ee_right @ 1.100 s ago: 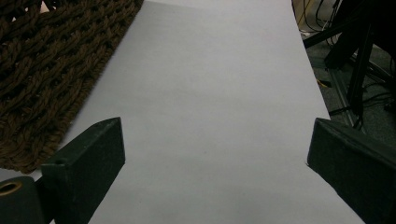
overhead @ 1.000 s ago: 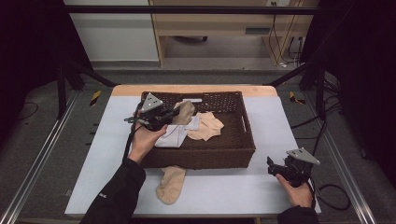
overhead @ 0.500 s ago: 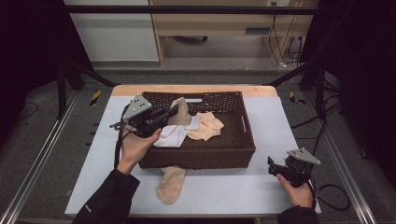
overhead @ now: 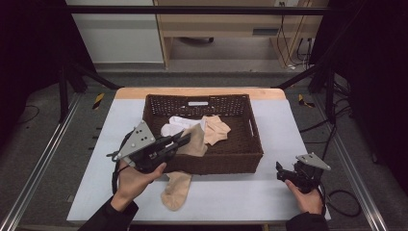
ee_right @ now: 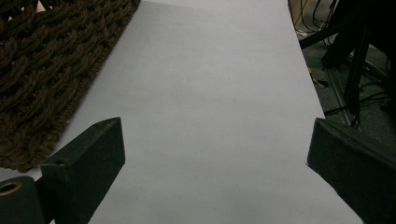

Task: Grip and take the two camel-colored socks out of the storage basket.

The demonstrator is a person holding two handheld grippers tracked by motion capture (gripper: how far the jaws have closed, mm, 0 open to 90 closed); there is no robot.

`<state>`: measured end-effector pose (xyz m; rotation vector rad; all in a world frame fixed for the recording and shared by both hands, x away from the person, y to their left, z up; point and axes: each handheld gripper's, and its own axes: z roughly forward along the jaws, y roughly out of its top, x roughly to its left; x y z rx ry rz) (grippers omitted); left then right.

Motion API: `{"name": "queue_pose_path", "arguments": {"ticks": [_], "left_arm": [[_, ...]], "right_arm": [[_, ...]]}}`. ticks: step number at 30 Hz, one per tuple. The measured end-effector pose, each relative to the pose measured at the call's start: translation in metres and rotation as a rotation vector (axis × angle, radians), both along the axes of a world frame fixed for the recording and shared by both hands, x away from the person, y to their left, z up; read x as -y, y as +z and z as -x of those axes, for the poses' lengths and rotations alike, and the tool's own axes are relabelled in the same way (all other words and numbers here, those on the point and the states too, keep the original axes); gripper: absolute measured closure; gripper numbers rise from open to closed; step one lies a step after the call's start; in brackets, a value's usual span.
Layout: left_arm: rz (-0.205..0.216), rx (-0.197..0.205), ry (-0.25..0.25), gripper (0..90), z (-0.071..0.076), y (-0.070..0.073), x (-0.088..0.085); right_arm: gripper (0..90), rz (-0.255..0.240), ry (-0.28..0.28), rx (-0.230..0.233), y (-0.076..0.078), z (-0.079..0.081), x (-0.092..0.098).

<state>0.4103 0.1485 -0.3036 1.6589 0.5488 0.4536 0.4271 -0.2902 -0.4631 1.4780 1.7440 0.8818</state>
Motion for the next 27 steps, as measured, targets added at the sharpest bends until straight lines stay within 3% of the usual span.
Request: {"name": "queue_pose_path", "arguments": {"ticks": [6,13,27], "left_arm": [[-0.005,-0.004,-0.037,83.6,0.016,-0.008,0.003],[-0.062,-0.026,-0.088,83.6,0.032,-0.03,0.012],[-0.113,-0.121,-0.127,83.6,0.032,-0.067,0.027]], "right_arm": [[4.4,-0.001,0.0,-0.001,0.0,0.0,0.0],[4.4,-0.001,-0.002,-0.001,0.0,0.001,0.0],[4.5,-0.006,-0.003,-0.003,0.0,0.001,0.0]]}}
